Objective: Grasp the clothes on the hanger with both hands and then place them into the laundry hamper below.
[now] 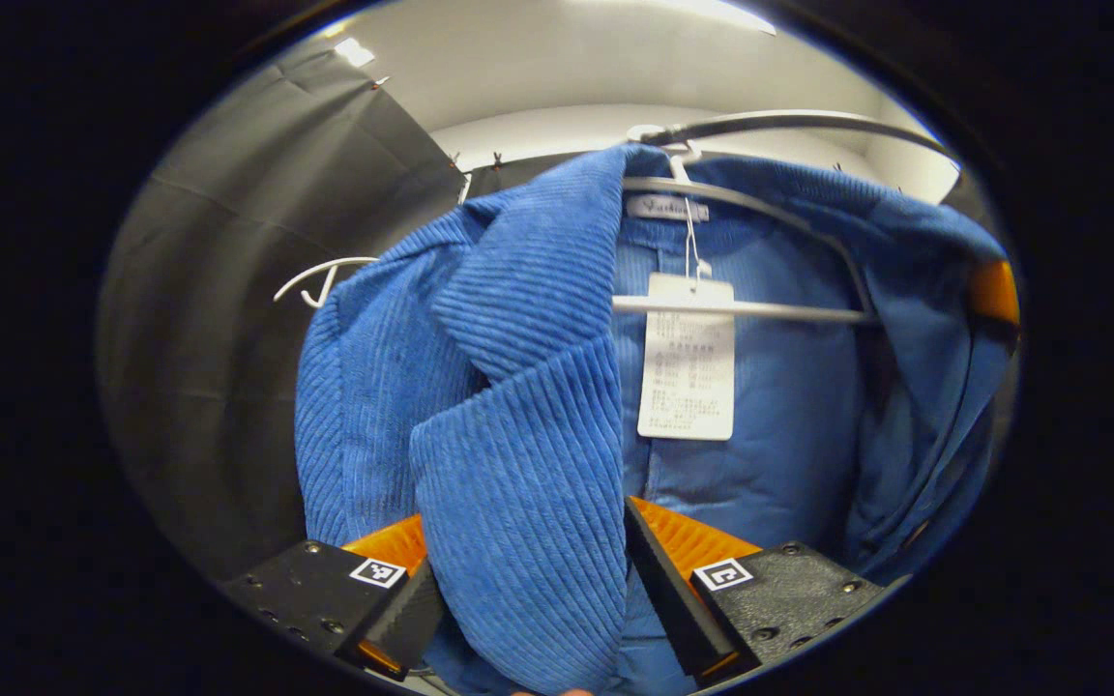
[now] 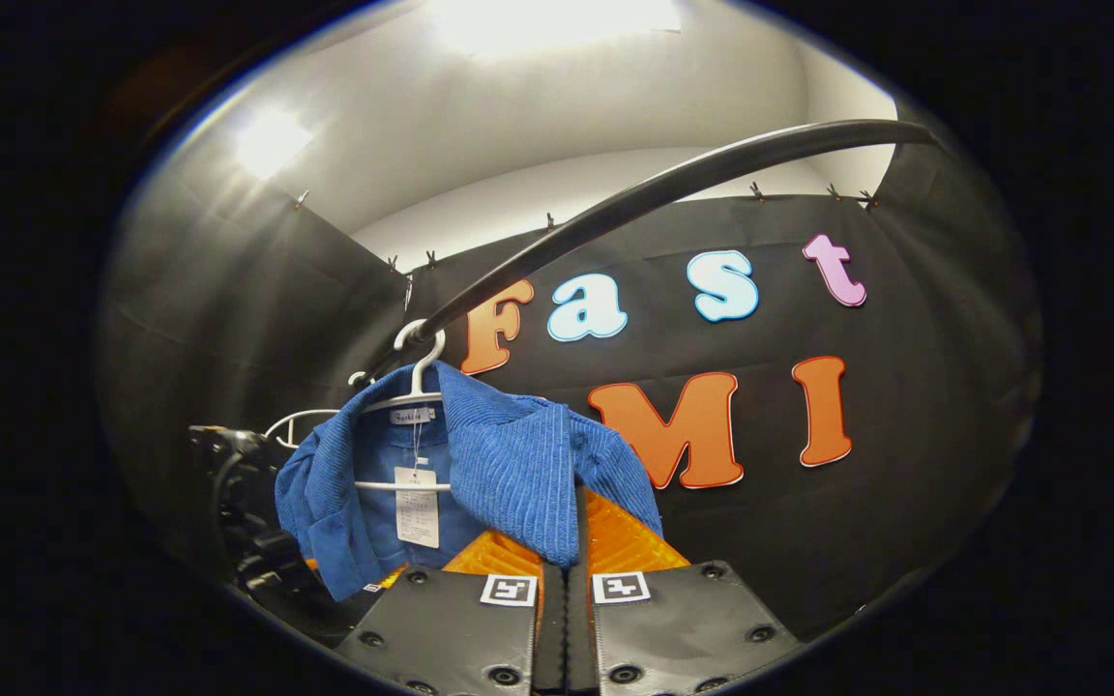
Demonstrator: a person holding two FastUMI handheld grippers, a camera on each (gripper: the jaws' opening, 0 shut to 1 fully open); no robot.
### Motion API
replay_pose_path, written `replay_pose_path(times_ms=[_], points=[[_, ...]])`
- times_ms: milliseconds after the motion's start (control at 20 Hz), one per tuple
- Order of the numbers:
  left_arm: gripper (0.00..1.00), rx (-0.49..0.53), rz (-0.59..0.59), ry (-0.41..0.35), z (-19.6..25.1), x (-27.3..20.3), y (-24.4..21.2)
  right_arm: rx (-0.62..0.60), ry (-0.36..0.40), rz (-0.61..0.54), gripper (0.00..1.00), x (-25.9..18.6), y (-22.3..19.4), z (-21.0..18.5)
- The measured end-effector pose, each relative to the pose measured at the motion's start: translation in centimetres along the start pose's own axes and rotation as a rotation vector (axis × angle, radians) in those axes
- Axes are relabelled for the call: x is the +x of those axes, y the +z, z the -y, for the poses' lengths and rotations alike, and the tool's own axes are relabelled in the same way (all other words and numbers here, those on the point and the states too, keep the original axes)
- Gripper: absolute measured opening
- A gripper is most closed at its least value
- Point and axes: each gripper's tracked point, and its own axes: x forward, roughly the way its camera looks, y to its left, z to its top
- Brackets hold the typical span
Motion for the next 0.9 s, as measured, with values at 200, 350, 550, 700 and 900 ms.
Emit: replay_pose_path(times_ms=[200, 350, 550, 700, 900], points=[[0.47, 0.003, 0.026, -0.006, -2.3, -0.9, 1.0, 0.000, -0.016, 0.003, 0.08, 0.3, -0.3, 0.4], [0.08, 0.016, 0.034, 0.005, -5.0, -1.8, 2.4, -0.004, -0.026, 0.007, 0.08, 0.3, -0.6, 0.3], [0.08, 0.102, 0.146, 0.120, -9.4, -4.2, 8.7, 0.001, -0.043, 0.009, 0.08, 0.8, -1.1, 0.8], [0.08, 0.206, 0.220, 0.207, -12.2, -5.1, 14.2, 0.013, -0.046, -0.001, 0.08, 1.2, -1.5, 0.8], [0.08, 0.351, 0.291, 0.241, -13.2, -4.8, 19.7, 0.025, -0.050, -0.007, 0.08, 1.7, -1.9, 1.0]])
